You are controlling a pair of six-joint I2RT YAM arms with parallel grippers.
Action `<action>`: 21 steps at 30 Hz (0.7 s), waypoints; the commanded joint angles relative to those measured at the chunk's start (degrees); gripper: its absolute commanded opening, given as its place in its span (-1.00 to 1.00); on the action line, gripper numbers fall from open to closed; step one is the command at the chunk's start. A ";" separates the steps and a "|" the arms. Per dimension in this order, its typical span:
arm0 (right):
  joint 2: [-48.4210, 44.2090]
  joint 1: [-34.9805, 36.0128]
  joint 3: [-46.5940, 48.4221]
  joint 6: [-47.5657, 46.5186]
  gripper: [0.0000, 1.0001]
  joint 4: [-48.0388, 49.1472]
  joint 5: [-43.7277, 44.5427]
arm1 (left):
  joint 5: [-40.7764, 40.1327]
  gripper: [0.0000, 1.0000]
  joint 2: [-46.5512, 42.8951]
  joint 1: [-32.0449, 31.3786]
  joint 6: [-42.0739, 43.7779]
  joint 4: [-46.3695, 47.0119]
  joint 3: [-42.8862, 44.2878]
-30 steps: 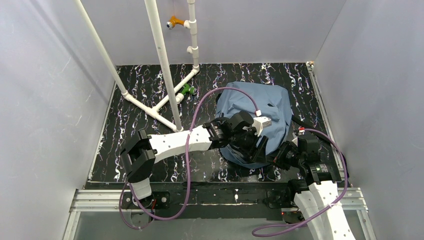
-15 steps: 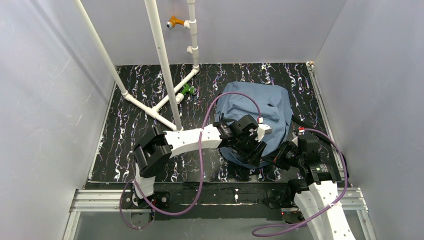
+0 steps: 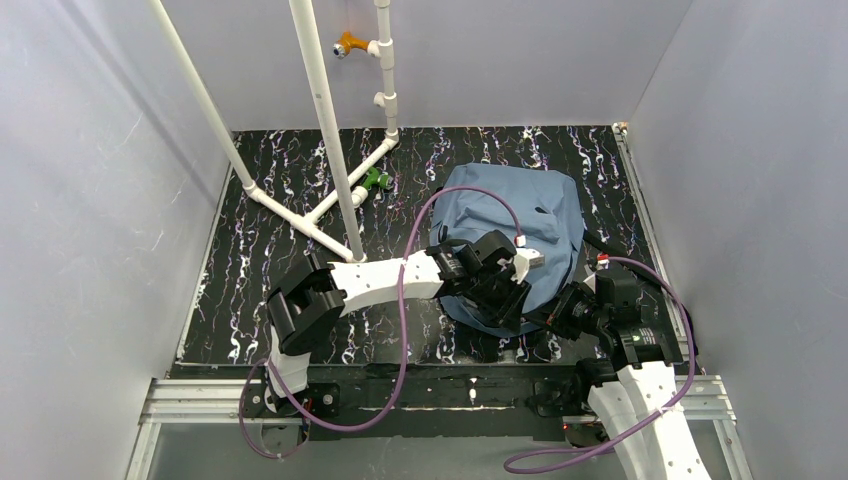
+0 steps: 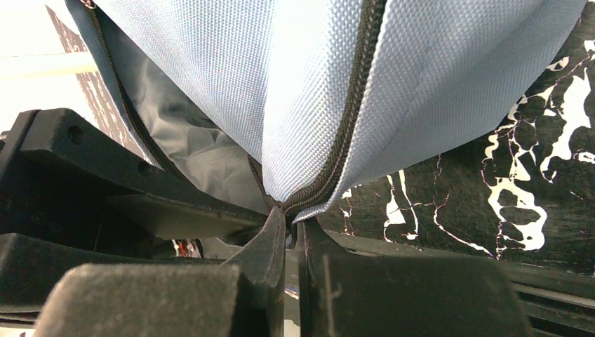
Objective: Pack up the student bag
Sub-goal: Zip the student bag at the center of the board.
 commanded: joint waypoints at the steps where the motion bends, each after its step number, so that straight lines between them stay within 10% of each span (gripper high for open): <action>1: -0.27 0.10 0.17 -0.60 -0.97 0.78 -2.53 | 2.99 -0.54 -2.18 0.39 -1.93 1.74 0.17; 21: -0.97 0.10 0.15 -1.62 -0.97 -0.92 -0.81 | -1.12 -1.00 -6.47 1.93 -3.98 1.24 -2.01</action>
